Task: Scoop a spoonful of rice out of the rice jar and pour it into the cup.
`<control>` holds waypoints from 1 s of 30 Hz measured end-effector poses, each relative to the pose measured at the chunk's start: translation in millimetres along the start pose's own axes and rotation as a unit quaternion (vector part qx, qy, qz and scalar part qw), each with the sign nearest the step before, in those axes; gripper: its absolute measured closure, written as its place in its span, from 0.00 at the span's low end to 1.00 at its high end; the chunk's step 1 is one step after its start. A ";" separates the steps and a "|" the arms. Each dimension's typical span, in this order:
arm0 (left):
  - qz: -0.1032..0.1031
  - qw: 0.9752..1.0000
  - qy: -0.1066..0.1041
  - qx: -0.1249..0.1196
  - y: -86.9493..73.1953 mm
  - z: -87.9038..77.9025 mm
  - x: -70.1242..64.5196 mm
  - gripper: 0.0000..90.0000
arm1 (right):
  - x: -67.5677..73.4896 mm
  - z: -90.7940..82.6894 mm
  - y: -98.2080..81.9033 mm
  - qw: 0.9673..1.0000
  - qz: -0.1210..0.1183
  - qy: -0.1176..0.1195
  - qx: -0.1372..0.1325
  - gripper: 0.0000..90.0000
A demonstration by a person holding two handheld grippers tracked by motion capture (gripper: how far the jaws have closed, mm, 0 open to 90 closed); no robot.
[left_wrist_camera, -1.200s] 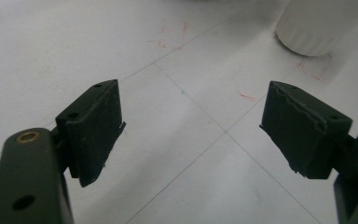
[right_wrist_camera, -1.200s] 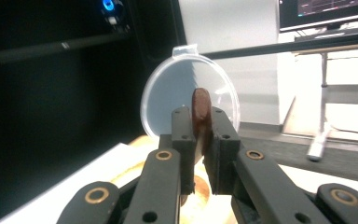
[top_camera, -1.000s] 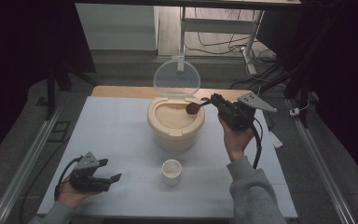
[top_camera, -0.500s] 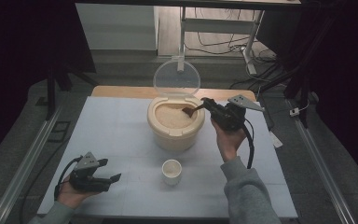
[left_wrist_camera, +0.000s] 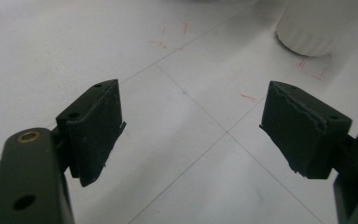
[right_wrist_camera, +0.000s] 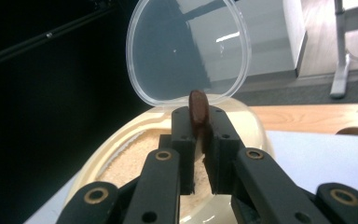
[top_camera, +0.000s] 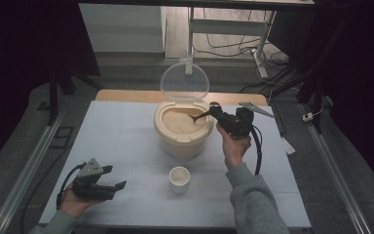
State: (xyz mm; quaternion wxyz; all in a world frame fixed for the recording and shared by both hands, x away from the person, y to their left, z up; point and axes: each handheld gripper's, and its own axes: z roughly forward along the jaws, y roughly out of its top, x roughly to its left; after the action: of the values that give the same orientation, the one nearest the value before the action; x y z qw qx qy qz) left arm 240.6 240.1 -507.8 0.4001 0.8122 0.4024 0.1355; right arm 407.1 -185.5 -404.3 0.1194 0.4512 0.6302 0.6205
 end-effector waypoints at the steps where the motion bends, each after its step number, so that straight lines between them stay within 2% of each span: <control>1: 0.000 1.000 0.000 -0.001 0.1 0.0 -0.2 0.22 | 0.0 0.0 0.0 1.000 0.000 0.000 0.000 0.92; 4: 0.001 1.000 0.000 -0.001 0.3 -0.3 -0.4 0.22 | -0.3 0.4 0.8 1.000 0.011 0.000 0.001 0.92; 9: 0.002 1.000 0.000 -0.002 0.6 -0.6 -0.4 0.22 | -7.0 0.1 0.5 0.998 0.061 0.003 0.000 0.92; 16: 0.002 1.000 -0.001 -0.003 0.4 -0.7 0.2 0.22 | -11.8 -1.8 0.4 0.996 0.089 0.004 -0.001 0.92; 18: 0.003 1.000 0.000 -0.003 0.5 -0.7 -0.1 0.22 | -14.9 -3.7 0.5 0.994 0.112 0.011 -0.006 0.93; 22: 0.004 1.000 -0.001 -0.002 0.8 -0.2 -0.7 0.22 | -16.6 -5.5 0.1 0.992 0.128 0.020 -0.002 0.93; 26: 0.006 1.000 0.000 -0.001 0.9 0.1 -1.2 0.22 | -16.3 -6.4 0.0 0.991 0.130 0.019 -0.001 0.93; 28: 0.005 1.000 0.000 -0.001 0.9 0.1 -1.2 0.23 | -17.0 -7.0 0.1 0.990 0.139 0.021 -0.004 0.93; 29: 0.005 1.000 0.000 -0.001 0.8 0.2 -1.1 0.23 | -18.2 -8.0 -0.2 0.988 0.151 0.025 -0.007 0.93; 30: 0.005 1.000 0.000 -0.001 0.7 0.4 -0.9 0.23 | -18.2 -8.0 -0.2 0.988 0.151 0.025 -0.007 0.93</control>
State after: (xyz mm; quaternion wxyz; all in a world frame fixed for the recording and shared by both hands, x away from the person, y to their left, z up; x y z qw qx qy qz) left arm 240.6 238.9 -507.4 0.4002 0.8139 0.3980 0.1379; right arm 411.6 -203.9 -410.3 0.0119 0.5244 0.5532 0.6472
